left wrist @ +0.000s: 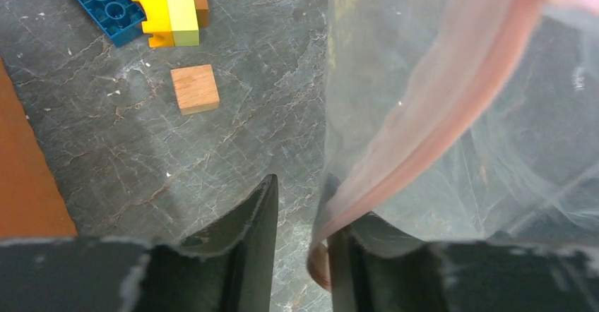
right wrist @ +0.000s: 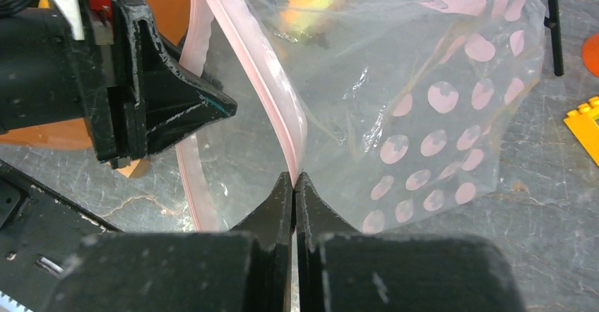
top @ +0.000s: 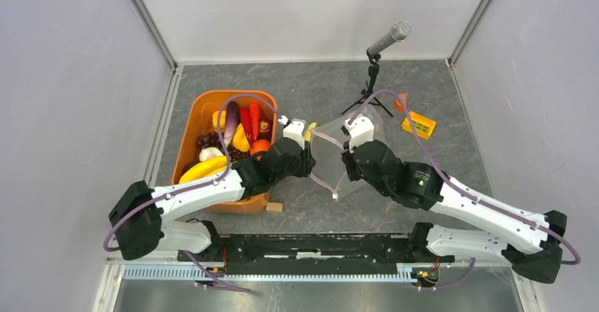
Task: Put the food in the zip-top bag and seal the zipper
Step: Open the zipper of the food storage bag, then pick up the fake fruit from the bin.
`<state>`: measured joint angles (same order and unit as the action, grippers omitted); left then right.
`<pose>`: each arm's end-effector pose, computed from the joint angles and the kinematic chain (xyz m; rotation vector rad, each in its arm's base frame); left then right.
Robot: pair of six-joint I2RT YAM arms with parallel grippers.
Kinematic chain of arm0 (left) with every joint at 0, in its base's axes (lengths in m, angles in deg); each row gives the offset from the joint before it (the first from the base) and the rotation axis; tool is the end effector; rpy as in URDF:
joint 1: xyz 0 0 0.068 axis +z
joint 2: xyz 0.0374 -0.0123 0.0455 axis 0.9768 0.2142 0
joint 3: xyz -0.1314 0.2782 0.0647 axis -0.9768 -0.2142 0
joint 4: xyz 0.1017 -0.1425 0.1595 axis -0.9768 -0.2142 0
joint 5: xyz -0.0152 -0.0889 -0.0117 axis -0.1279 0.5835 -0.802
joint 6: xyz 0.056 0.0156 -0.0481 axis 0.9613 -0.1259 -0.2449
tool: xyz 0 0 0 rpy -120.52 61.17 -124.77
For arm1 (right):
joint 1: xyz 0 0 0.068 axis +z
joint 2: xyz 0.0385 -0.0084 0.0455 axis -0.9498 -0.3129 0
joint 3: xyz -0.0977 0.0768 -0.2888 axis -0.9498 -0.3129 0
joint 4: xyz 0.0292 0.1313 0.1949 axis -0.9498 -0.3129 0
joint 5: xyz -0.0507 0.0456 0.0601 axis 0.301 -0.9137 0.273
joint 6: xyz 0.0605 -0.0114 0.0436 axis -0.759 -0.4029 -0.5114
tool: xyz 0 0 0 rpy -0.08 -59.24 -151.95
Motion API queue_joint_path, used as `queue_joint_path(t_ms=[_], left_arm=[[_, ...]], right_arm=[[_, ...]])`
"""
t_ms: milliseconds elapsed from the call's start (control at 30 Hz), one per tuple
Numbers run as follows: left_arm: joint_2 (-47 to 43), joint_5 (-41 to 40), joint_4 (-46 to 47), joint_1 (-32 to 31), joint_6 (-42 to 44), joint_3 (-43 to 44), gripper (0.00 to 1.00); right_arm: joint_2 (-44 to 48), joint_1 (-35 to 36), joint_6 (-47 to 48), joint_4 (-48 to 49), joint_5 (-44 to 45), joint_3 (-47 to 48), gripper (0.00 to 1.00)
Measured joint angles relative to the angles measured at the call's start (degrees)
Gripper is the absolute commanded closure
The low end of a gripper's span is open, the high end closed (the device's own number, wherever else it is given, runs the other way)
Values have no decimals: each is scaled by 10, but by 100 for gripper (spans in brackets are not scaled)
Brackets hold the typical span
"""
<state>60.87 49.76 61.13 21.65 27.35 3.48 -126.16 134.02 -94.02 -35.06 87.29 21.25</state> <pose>0.1629 -0.2099 0.2838 0.2851 2.1633 -0.6029 0.1081 0.1387 0.3564 -0.4333 2.0543 0.3412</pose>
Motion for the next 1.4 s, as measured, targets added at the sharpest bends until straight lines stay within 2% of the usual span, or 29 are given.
queue_joint_path(t_ms=[300, 500, 800, 933, 1233, 1400], left_arm=[[8, 7, -29, 0, 6, 36, 25], [-19, 16, -60, 0, 17, 62, 14], [-149, -7, -122, 0, 39, 65, 8], [-189, -42, -185, 0, 51, 83, 0], [-249, -124, -429, 26, 66, 179, 0], [-250, -105, -534, 103, 96, 225, 0]], right_arm=[[-41, -85, 11, 60, -67, -26, 100], [-77, -122, 21, 98, -110, -26, 100], [-117, -141, 32, 133, -169, -26, 100], [-117, -141, 32, 148, -184, -29, 100], [-110, -141, 32, 155, -209, -38, 100], [-100, -141, 35, 156, -217, -40, 100]])
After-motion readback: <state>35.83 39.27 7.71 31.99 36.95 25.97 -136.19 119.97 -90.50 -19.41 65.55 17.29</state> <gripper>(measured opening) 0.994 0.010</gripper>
